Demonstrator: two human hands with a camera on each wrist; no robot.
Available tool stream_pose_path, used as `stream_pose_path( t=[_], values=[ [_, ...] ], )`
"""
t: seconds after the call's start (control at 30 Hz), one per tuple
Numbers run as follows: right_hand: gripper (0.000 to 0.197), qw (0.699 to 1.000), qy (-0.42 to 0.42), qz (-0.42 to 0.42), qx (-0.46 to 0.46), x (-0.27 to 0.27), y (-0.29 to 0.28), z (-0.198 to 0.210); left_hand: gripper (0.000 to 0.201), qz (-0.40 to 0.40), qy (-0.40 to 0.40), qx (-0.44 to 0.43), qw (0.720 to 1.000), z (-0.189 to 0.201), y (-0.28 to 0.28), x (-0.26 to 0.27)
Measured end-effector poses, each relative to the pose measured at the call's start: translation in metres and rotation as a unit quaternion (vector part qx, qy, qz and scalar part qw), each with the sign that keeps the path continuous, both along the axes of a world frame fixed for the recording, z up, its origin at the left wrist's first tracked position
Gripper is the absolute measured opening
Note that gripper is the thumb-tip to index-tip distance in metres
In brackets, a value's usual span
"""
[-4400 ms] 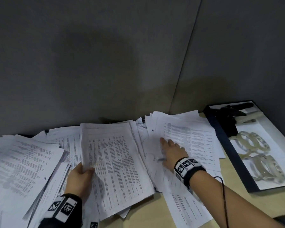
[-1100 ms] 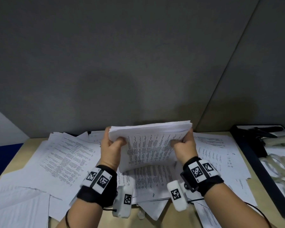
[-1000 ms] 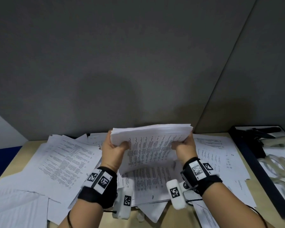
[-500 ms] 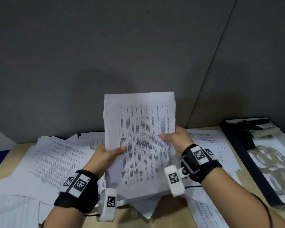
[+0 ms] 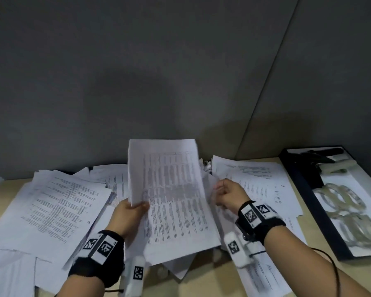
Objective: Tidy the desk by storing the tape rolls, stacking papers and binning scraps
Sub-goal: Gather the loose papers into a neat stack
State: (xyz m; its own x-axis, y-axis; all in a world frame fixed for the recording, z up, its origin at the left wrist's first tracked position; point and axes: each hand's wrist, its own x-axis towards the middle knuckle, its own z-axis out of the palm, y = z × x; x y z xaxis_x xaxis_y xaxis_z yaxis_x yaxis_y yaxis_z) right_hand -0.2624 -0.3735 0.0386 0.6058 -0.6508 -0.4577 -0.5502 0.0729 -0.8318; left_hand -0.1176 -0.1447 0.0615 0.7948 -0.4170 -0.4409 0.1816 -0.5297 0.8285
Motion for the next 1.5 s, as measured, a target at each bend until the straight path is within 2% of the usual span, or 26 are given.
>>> stream_pose_path(
  t=[0.07,0.13,0.2,0.27,0.33,0.4,0.47,0.53,0.7,0.8,0.9,1.0,1.1,1.2,1.3,1.4,1.5],
  values=[
    [0.033,0.99,0.107,0.05,-0.075,-0.019,-0.009,-0.013,0.017,0.031,0.003,0.018,0.999,-0.01,0.002,-0.001],
    [0.044,0.967,0.192,0.103,-0.129,-0.033,-0.017,-0.025,0.017,0.047,0.011,0.035,0.998,-0.021,0.005,-0.001],
    [0.049,0.95,0.237,0.121,-0.163,-0.04,-0.024,-0.039,0.02,0.055,0.02,0.051,0.997,-0.035,0.008,-0.002],
    [0.05,0.945,0.255,0.109,-0.174,-0.045,-0.034,-0.05,0.022,0.054,0.017,0.068,0.996,-0.046,0.01,-0.003],
    [0.053,0.944,0.272,0.065,-0.177,-0.049,-0.048,-0.055,0.023,0.054,0.014,0.078,0.995,-0.054,0.01,-0.007],
    [0.064,0.945,0.291,-0.033,-0.145,-0.056,-0.065,-0.056,0.025,0.053,0.01,0.078,0.995,-0.058,0.006,-0.01],
    [0.074,0.933,0.316,-0.139,-0.1,-0.069,-0.082,-0.055,0.024,0.042,0.0,0.082,0.996,-0.059,0.0,-0.013],
    [0.078,0.925,0.33,-0.173,-0.074,-0.078,-0.095,-0.056,0.021,0.037,-0.009,0.076,0.996,-0.059,-0.004,-0.015],
    [0.087,0.939,0.286,-0.182,-0.053,-0.073,-0.11,-0.059,0.017,0.023,-0.003,0.073,0.997,-0.063,-0.019,-0.021],
    [0.085,0.946,0.257,-0.197,-0.007,-0.064,-0.116,-0.059,0.017,0.014,-0.008,0.082,0.996,-0.067,-0.026,-0.024],
    [0.074,0.942,0.282,-0.181,0.035,-0.058,-0.119,-0.052,0.015,0.017,-0.003,0.086,0.996,-0.07,-0.03,-0.026],
    [0.07,0.945,0.287,-0.155,0.016,-0.056,-0.117,-0.046,0.014,0.027,0.007,0.093,0.995,-0.075,-0.029,-0.024],
    [0.043,0.951,0.287,-0.113,-0.021,-0.06,-0.117,-0.039,0.013,0.034,0.005,0.104,0.994,-0.081,-0.028,-0.022],
    [0.026,0.949,0.242,-0.171,-0.106,-0.072,-0.13,-0.025,0.014,0.036,0.003,0.105,0.994,-0.083,-0.03,-0.022],
    [0.034,0.941,0.172,-0.249,-0.152,-0.084,-0.152,-0.005,0.014,0.031,0.004,0.106,0.994,-0.082,-0.032,-0.023],
    [0.039,0.938,0.121,-0.285,-0.157,-0.09,-0.164,0.017,0.015,0.024,-0.001,0.107,0.994,-0.079,-0.031,-0.023],
    [0.042,0.95,0.061,-0.283,-0.115,-0.09,-0.16,0.037,0.015,0.013,0.017,0.088,0.996,-0.071,-0.029,-0.021]
  ],
)
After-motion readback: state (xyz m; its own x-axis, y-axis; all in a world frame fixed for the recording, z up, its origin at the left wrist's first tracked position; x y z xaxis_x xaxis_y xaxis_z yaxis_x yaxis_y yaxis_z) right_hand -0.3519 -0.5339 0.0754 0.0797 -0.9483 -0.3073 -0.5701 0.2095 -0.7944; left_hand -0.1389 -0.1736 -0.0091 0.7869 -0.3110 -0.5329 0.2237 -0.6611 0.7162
